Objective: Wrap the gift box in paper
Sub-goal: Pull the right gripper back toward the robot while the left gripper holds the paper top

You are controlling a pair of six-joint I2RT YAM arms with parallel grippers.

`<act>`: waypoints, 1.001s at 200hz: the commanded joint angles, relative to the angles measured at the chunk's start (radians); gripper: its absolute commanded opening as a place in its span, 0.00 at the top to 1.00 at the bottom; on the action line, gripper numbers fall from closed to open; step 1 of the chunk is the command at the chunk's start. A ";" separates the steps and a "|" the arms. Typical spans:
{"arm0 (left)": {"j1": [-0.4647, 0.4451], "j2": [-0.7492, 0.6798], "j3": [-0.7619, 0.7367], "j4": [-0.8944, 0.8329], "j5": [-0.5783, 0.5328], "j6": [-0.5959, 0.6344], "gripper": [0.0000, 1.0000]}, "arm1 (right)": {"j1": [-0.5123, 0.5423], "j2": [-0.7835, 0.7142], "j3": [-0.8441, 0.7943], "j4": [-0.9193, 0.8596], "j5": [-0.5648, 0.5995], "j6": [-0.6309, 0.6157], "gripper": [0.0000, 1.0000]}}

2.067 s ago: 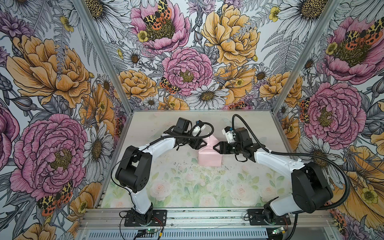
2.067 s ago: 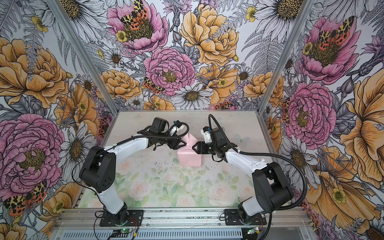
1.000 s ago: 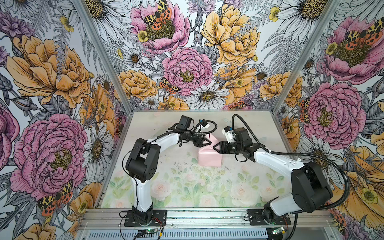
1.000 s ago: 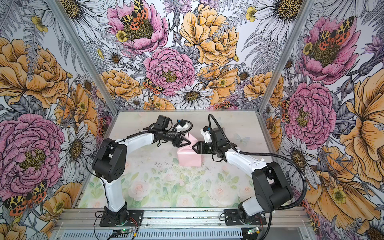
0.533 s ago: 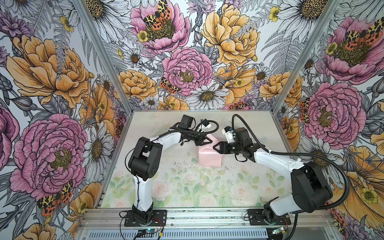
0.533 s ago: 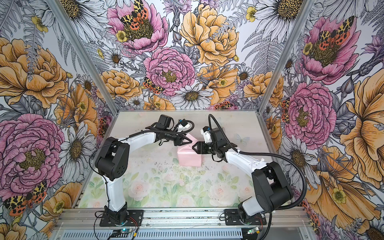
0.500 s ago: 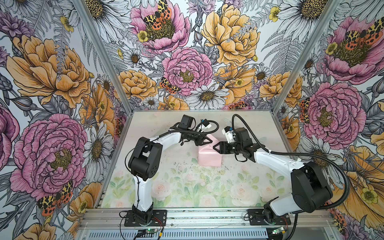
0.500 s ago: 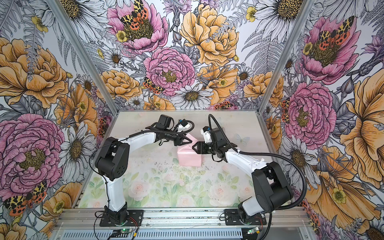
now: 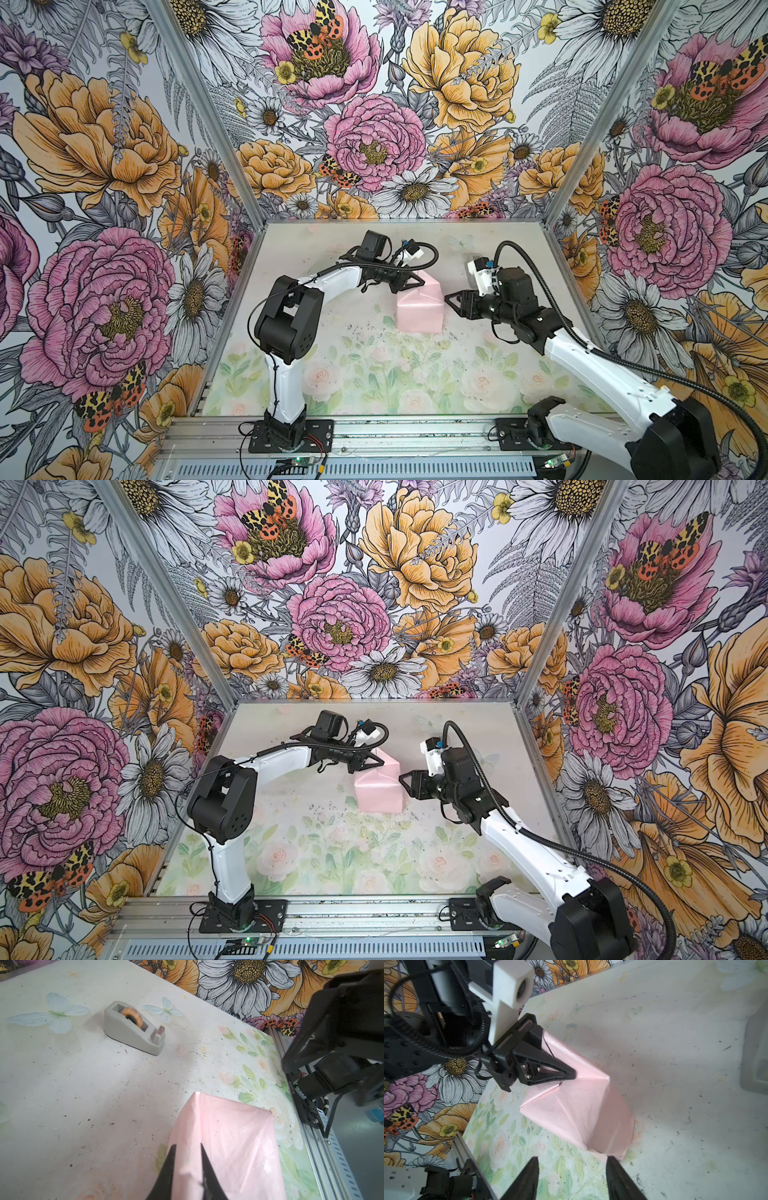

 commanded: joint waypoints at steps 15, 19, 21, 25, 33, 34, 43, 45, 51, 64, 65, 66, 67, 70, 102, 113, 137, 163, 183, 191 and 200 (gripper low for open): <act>-0.001 -0.034 -0.036 -0.031 -0.090 0.002 0.86 | 0.091 -0.054 -0.117 0.001 0.028 0.122 0.50; -0.001 -0.037 -0.039 -0.031 -0.094 0.000 0.86 | 0.100 -0.057 -0.128 0.020 0.030 0.138 0.50; -0.001 -0.038 -0.040 -0.031 -0.097 0.000 0.86 | 0.104 -0.058 -0.139 0.032 0.031 0.145 0.50; -0.001 -0.041 -0.043 -0.031 -0.102 0.002 0.86 | 0.113 -0.060 -0.157 0.058 0.031 0.161 0.51; -0.005 -0.049 -0.049 -0.031 -0.112 0.003 0.87 | 0.128 -0.061 -0.191 0.120 0.031 0.194 0.52; -0.006 -0.049 -0.049 -0.031 -0.112 0.003 0.87 | 0.131 -0.060 -0.197 0.123 0.031 0.200 0.52; -0.007 -0.055 -0.055 -0.032 -0.119 0.006 0.87 | 0.146 -0.060 -0.245 0.210 0.037 0.240 0.52; -0.007 -0.056 -0.056 -0.031 -0.118 0.006 0.87 | 0.147 -0.059 -0.257 0.230 0.038 0.250 0.52; -0.007 -0.056 -0.060 -0.031 -0.123 0.008 0.87 | 0.152 -0.057 -0.291 0.286 0.042 0.278 0.53; -0.009 -0.058 -0.065 -0.031 -0.134 0.008 0.88 | 0.152 -0.047 -0.349 0.409 0.058 0.321 0.53; -0.009 -0.058 -0.065 -0.031 -0.135 0.007 0.88 | 0.151 -0.046 -0.353 0.416 0.060 0.324 0.53; -0.010 -0.057 -0.066 -0.031 -0.137 0.008 0.87 | 0.152 -0.045 -0.356 0.423 0.061 0.326 0.53; -0.009 -0.058 -0.066 -0.031 -0.137 0.008 0.87 | 0.153 -0.044 -0.359 0.429 0.063 0.327 0.53; -0.009 -0.059 -0.068 -0.031 -0.140 0.006 0.87 | 0.154 -0.039 -0.366 0.447 0.069 0.333 0.53; -0.009 -0.074 -0.088 -0.023 -0.189 -0.010 0.88 | 0.159 0.033 -0.402 0.566 0.102 0.364 0.53; -0.008 -0.081 -0.098 -0.015 -0.198 -0.014 0.88 | 0.159 0.061 -0.401 0.596 0.105 0.370 0.54; -0.005 -0.090 -0.116 0.013 -0.212 -0.036 0.90 | 0.166 0.133 -0.403 0.662 0.115 0.384 0.54; -0.005 -0.099 -0.122 0.017 -0.224 -0.038 0.94 | 0.179 0.203 -0.401 0.722 0.133 0.396 0.55; -0.007 -0.105 -0.128 0.017 -0.224 -0.032 0.97 | 0.182 0.246 -0.389 0.739 0.142 0.396 0.55; -0.008 -0.110 -0.130 0.018 -0.227 -0.028 0.97 | 0.182 0.260 -0.383 0.742 0.145 0.396 0.55; -0.009 -0.116 -0.137 0.022 -0.230 -0.029 0.97 | 0.182 0.275 -0.375 0.742 0.147 0.394 0.55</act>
